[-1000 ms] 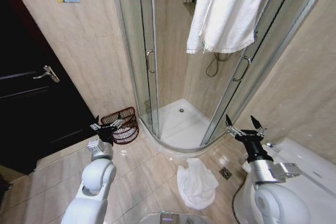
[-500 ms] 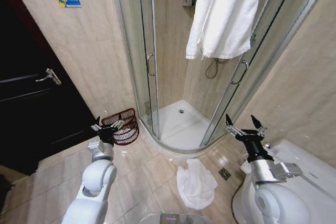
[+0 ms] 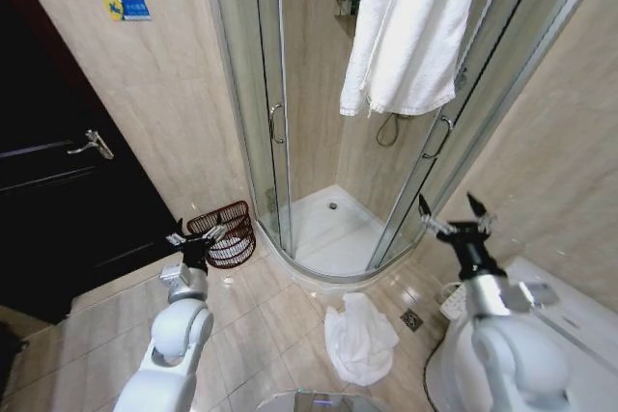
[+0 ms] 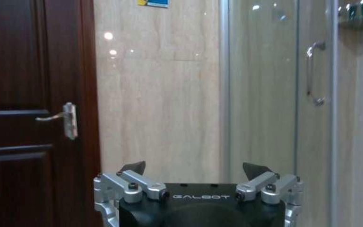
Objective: Discard the used towel into the hamper.
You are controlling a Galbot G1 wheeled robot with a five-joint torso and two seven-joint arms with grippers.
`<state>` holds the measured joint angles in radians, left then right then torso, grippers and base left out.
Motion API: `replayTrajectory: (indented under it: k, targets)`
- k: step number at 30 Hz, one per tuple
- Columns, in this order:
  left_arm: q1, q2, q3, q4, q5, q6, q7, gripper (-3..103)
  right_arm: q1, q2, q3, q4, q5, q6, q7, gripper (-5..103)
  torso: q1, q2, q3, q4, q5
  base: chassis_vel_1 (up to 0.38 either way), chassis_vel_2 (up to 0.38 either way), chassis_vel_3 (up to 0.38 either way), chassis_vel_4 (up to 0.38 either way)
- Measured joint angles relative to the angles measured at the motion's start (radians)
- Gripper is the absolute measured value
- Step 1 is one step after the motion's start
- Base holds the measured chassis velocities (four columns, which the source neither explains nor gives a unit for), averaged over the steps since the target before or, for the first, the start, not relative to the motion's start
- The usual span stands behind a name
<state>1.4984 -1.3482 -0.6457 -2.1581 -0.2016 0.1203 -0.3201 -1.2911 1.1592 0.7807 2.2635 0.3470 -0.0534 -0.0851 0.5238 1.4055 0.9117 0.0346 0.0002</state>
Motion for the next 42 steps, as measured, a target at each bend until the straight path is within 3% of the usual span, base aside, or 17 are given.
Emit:
replayTrajectory:
  k: [2, 4, 13, 15, 19, 24, 31, 36, 42]
  targets:
    - [0.004, 0.002, -0.003, 0.003, 0.004, 0.0, 0.001, 100, 0.054, -0.034, -0.001, -0.019, 0.041, -0.018, 0.008, 100, 0.0, -0.001, 0.0, 0.0003, 0.0001, 0.0, 0.0, 0.0, 0.0]
    - [-0.001, 0.01, 0.004, 0.01, 0.008, 0.004, 0.006, 100, 0.158, -0.108, 0.007, -0.048, 0.128, -0.059, 0.051, 100, -0.001, -0.003, -0.001, -0.0008, -0.0005, 0.0, 0.0, 0.0, 0.0]
    - [0.029, -0.002, 0.006, 0.017, 0.033, -0.005, 0.01, 100, 0.387, -0.276, -0.045, -0.097, 0.25, -0.132, 0.126, 100, -0.003, -0.007, -0.004, -0.0011, -0.0001, 0.0, 0.0, 0.0, 0.0]
    - [0.049, -0.012, 0.001, 0.01, 0.047, -0.013, 0.01, 100, 0.492, -0.321, -0.108, -0.104, 0.282, -0.174, 0.138, 100, -0.004, -0.008, -0.005, -0.0006, -0.0004, 0.0, 0.0, 0.0, 0.0]
    - [0.067, -0.028, 0.0, -0.01, 0.058, -0.016, 0.008, 100, 0.647, -0.374, -0.214, -0.16, 0.291, -0.174, 0.143, 100, -0.004, -0.009, -0.005, -0.0003, -0.0001, 0.0, 0.0, 0.0, 0.0]
    - [0.077, -0.036, -0.006, -0.018, 0.064, -0.016, 0.006, 100, 0.793, -0.402, -0.287, -0.21, 0.305, -0.167, 0.147, 100, -0.005, -0.011, -0.006, -0.0009, 0.0001, 0.0, 0.0, 0.0, 0.0]
    - [0.102, -0.035, -0.032, -0.031, 0.066, -0.021, 0.004, 100, 1.148, -0.441, -0.488, -0.295, 0.363, -0.184, 0.163, 100, -0.006, -0.012, -0.007, -0.0011, -0.0008, 0.0, 0.0, 0.0, 0.0]
    - [0.103, -0.026, -0.044, -0.039, 0.062, -0.021, 0.004, 100, 1.354, -0.423, -0.633, -0.392, 0.392, -0.2, 0.193, 100, -0.006, -0.013, -0.007, -0.0007, -0.0007, 0.0, 0.0, 0.0, 0.0]
    - [0.103, -0.027, -0.049, -0.038, 0.06, -0.026, 0.003, 100, 1.497, -0.379, -0.714, -0.489, 0.394, -0.216, 0.242, 100, -0.006, -0.013, -0.007, -0.0011, 0.0001, 0.0, 0.0, 0.0, 0.0]
